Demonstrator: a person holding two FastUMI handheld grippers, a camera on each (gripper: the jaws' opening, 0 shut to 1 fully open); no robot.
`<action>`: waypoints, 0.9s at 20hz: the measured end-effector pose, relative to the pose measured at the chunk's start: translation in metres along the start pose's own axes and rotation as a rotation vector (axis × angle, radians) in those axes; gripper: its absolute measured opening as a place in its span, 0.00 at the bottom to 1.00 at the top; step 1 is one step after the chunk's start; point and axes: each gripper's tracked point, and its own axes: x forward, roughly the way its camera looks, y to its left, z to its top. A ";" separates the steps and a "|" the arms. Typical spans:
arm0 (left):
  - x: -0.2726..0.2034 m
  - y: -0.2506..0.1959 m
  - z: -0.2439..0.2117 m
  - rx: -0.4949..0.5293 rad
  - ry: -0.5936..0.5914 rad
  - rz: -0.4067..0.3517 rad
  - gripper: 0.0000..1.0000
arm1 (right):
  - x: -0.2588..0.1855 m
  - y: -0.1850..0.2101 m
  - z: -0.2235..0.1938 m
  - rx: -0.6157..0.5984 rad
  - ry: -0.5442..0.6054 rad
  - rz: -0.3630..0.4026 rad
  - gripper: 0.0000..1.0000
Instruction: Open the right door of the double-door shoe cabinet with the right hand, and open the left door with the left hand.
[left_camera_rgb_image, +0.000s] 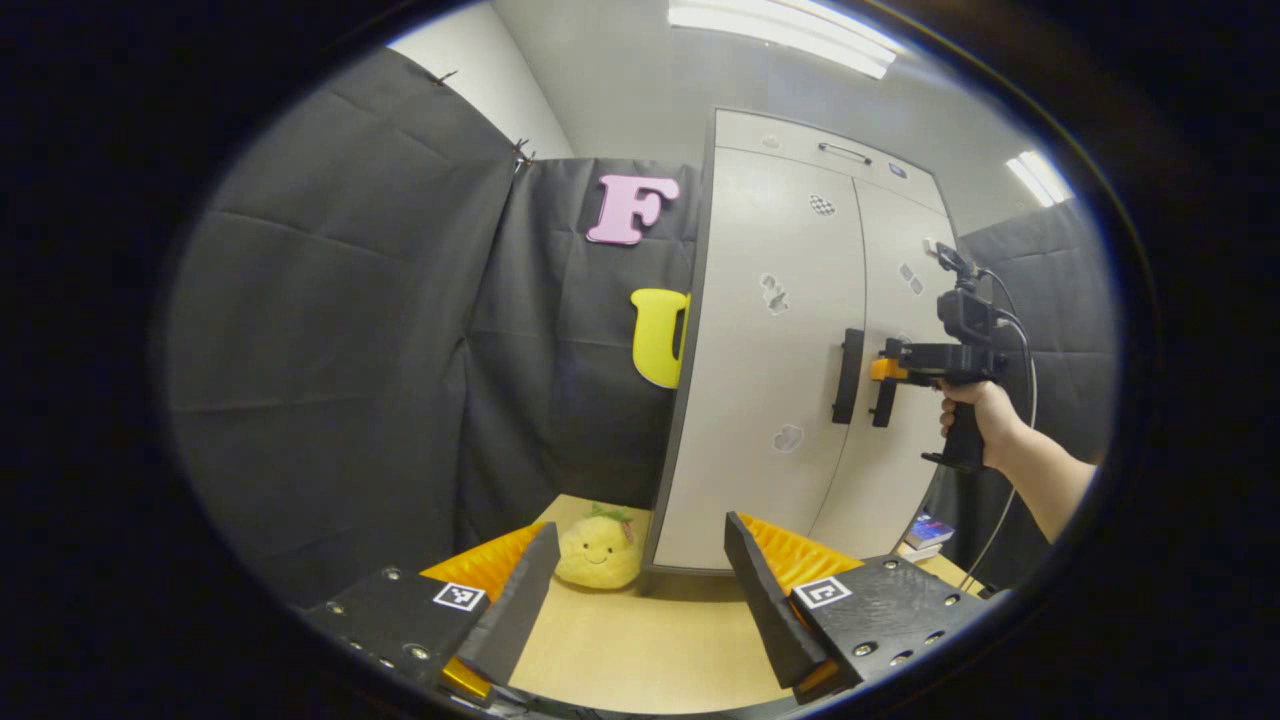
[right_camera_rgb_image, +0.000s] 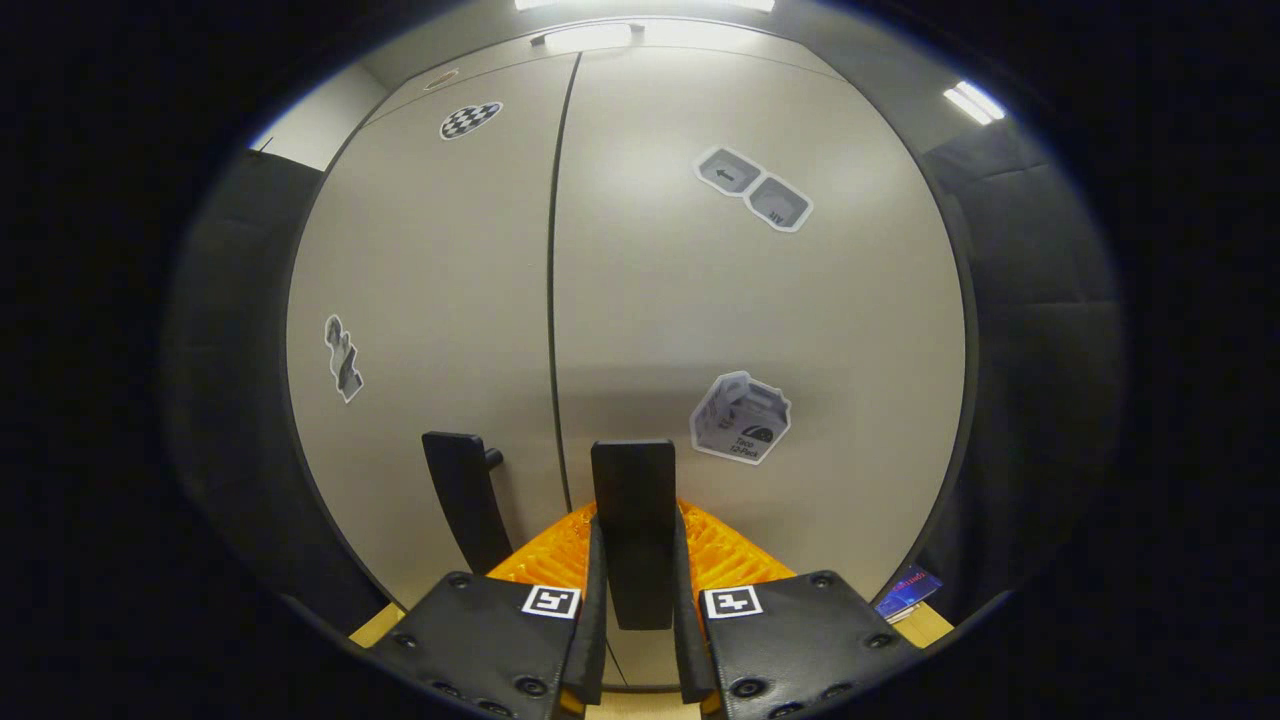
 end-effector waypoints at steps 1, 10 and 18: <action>-0.001 0.000 0.001 0.005 -0.001 0.004 0.95 | 0.000 0.000 0.001 0.000 -0.013 0.010 0.31; -0.008 0.003 0.002 -0.007 0.003 0.018 0.95 | -0.010 0.001 -0.002 0.001 0.007 0.108 0.01; -0.012 0.007 0.008 0.020 0.011 0.045 0.95 | -0.048 -0.006 -0.006 -0.004 0.007 0.191 0.00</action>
